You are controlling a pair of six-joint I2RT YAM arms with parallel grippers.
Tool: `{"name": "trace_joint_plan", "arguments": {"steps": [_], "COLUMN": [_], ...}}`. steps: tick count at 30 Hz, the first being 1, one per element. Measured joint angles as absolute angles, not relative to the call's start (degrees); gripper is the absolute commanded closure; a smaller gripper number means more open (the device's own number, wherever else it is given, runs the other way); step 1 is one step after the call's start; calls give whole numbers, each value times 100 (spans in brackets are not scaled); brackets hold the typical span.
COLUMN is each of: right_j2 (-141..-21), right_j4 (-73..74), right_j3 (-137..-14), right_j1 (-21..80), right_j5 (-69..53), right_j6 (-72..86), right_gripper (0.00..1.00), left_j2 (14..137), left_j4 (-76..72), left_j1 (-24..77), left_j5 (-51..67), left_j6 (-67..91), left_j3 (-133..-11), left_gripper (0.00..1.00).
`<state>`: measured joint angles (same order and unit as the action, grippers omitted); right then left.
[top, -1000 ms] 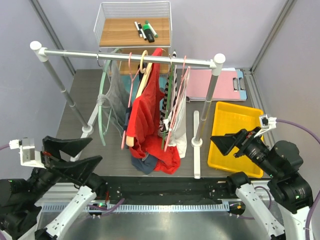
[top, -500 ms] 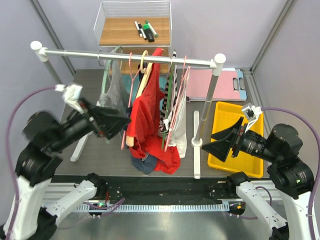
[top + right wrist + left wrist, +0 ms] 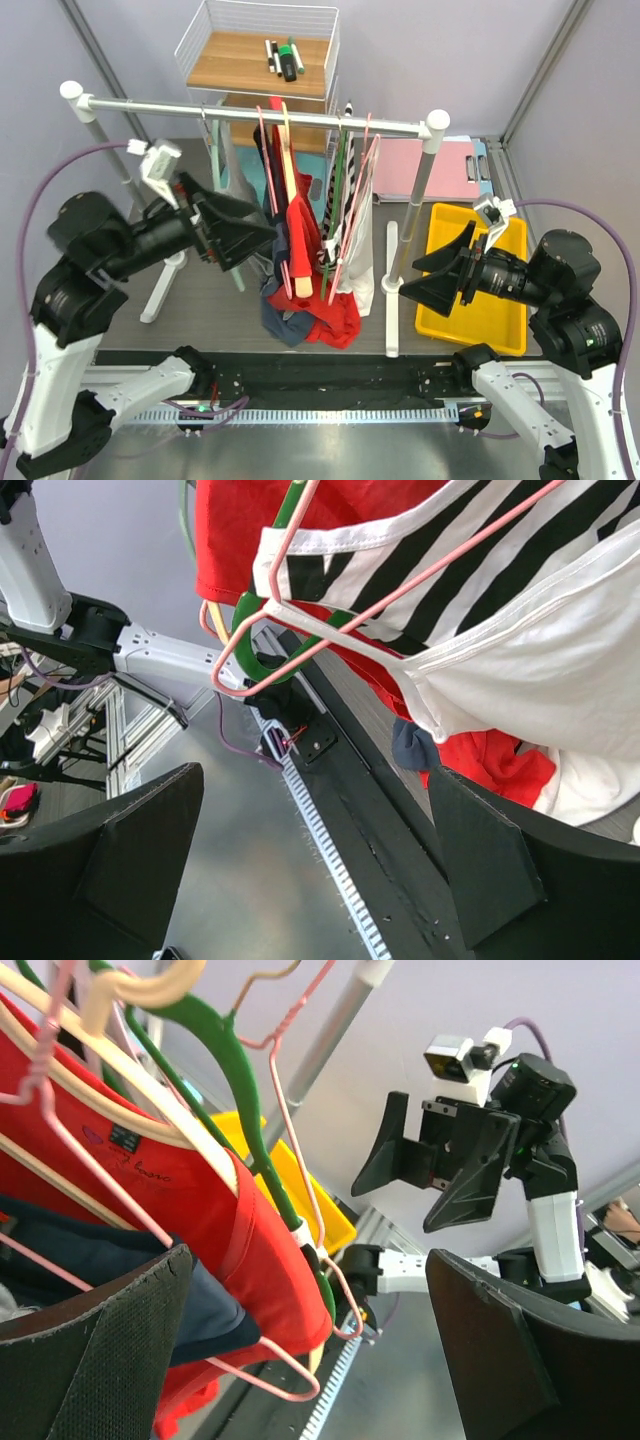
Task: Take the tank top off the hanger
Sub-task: Pick up the hanger.
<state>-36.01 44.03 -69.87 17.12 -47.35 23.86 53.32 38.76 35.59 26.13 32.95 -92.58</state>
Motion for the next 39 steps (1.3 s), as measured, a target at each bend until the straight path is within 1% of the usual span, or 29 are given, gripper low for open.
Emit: {"name": "trace_joint_plan", "arguments": {"steps": [4,5,8,11,14,17,21,25,27,28,32,37,39], "right_j2": [-3684,-3723,-3806,-3844,-3865,-3898,-3977,-4069,-4108,-4139,-4294,-4727,-4873], "right_j4": [4305,4244,3979,3719,3570,3479,3424,3422,3400,3356,3310,3367,3363], "right_j3": [-6991,-6991,-6984,-6984,-6984,-6984,-6984,-6984,-6987,-6987,-7048,-7430,-7544], "right_j1": [1712,1712,1712,1712,1712,1712,1712,1712,1712,1712,1712,1767,1949], "right_j5": [-4827,-4864,-4943,-4980,-4991,-4984,-4958,-4925,-4923,-4925,-4884,-4713,-4560], "right_j6": [2412,2438,2611,2764,2858,2908,3000,3076,3138,3190,3247,3253,3288], "right_gripper": [0,0,0,0,0,0,0,2,6,6,6,7,16], "left_j2": [4783,4685,4707,5083,5763,6372,7231,7478,7439,7393,7070,6696,6641], "left_j4": [3966,3966,3870,3787,3693,3726,4158,4480,4541,4550,4528,4477,4438], "left_j1": [3548,3548,3548,3551,3618,4032,5280,6217,6405,6479,6563,6567,6567], "left_j5": [2436,2482,2749,3065,3295,3210,2403,1634,1345,1166,744,405,322], "left_j6": [3197,3210,3306,3439,3531,3500,3068,2648,2512,2458,2346,2322,2303], "left_j3": [-9271,-9312,-9566,-9902,-10366,-10750,-11399,-11585,-11585,-11579,-11354,-11032,-10945], "left_gripper": [1,3,6,9,9,10,10,13,14,15,17,16,16]}}
